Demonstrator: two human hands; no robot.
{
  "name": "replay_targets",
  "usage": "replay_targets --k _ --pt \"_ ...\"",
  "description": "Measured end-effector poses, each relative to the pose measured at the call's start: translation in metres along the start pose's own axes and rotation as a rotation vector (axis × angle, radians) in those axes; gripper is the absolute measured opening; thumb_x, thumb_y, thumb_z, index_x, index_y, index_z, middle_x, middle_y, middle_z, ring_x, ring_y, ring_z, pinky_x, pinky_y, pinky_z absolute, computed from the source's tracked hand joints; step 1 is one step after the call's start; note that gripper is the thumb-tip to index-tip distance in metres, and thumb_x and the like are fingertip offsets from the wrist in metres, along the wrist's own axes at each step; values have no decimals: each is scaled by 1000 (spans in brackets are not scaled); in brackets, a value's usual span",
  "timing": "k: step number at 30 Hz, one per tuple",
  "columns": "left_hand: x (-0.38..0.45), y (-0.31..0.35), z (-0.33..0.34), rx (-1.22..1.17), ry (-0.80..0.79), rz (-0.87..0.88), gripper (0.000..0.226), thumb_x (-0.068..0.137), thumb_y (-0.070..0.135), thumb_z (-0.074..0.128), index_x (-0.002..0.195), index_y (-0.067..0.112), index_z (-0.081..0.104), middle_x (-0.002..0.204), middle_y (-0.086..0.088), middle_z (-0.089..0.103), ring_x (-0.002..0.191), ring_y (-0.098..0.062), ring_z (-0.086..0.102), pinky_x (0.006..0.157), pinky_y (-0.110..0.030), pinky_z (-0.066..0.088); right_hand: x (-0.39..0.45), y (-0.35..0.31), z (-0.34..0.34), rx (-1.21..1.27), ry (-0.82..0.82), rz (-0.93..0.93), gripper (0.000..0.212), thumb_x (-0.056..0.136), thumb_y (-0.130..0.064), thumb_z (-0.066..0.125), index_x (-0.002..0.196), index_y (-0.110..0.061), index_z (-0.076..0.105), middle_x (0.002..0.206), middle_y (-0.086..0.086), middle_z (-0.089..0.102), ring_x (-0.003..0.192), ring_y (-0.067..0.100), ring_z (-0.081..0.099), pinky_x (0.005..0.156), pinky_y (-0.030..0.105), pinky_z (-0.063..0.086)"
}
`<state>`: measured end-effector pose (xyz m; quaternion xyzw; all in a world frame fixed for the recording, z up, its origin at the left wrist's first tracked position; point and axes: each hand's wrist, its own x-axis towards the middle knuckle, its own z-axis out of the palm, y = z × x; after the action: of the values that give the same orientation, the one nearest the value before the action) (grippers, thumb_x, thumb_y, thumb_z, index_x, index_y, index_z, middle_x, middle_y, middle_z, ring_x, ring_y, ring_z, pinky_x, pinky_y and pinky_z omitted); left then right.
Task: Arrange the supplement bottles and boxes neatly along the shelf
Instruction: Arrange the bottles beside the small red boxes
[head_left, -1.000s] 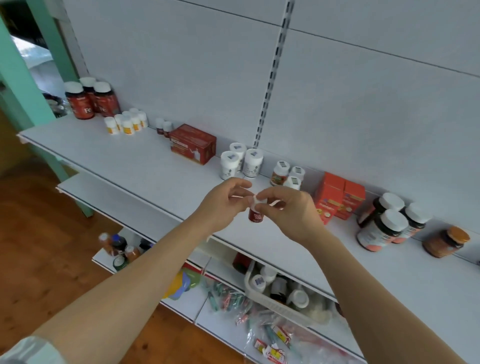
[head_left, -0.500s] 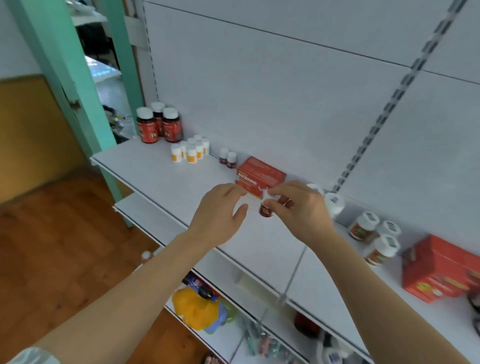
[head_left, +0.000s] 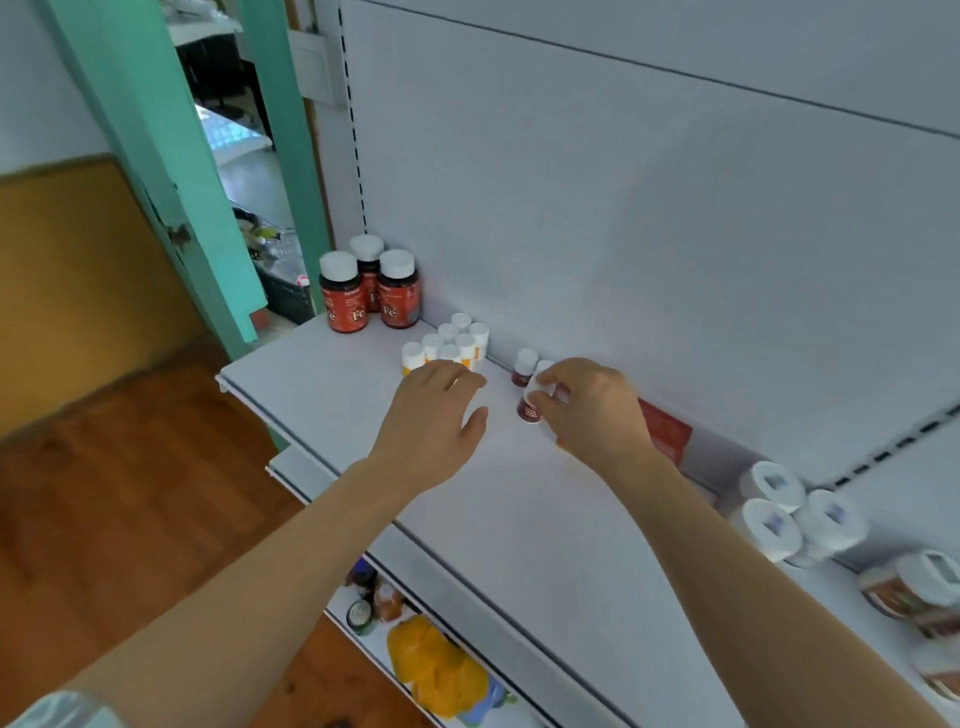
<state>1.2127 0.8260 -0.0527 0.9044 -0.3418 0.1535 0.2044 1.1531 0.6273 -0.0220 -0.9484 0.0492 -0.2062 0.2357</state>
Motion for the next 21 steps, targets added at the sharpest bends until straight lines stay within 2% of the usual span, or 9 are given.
replay_targets --k 2,7,11,13,15,17,21 --pt "15 -20 3 -27 -1 36 33 88 29 60 115 11 65 110 -7 65 103 -28 59 88 -40 48 14 -2 16 -79 18 -2 11 81 -19 75 88 -11 74 86 2 72 83 27 60 70 36 51" --pt "47 -68 12 -126 -39 145 33 87 30 51 111 12 65 104 -4 63 96 -26 57 85 -38 47 31 -8 54 -206 69 32 6 69 -14 78 70 -17 73 72 -3 70 76 30 58 66 39 51" --pt "71 -92 19 -189 -41 249 28 84 24 58 108 11 65 104 -4 62 98 -27 57 85 -39 47 39 -15 78 -284 103 122 3 71 -22 74 71 -20 72 73 -8 69 84 26 58 73 39 49" --pt "78 -99 23 -222 -54 287 27 85 24 57 108 10 64 105 -4 62 99 -28 57 85 -41 47 38 -18 89 -311 122 149 5 71 -20 77 72 -18 73 76 -7 70 87 27 59 75 39 49" --pt "84 -103 27 -250 -69 323 29 87 26 52 108 10 64 106 -4 62 100 -28 57 85 -42 47 33 -19 97 -350 151 141 8 70 -16 80 74 -17 73 81 -5 71 90 30 60 76 40 49" --pt "87 -106 32 -273 -85 348 31 87 28 49 108 10 63 106 -4 62 100 -28 57 84 -40 47 28 -16 101 -411 187 135 5 73 -21 76 77 -18 74 87 -5 70 93 29 59 76 39 48" --pt "92 -110 39 -302 -98 377 26 86 23 56 108 10 63 106 -4 62 99 -28 57 82 -40 47 28 -8 106 -515 238 111 5 76 -21 75 80 -19 74 89 -2 67 93 28 56 73 38 43"
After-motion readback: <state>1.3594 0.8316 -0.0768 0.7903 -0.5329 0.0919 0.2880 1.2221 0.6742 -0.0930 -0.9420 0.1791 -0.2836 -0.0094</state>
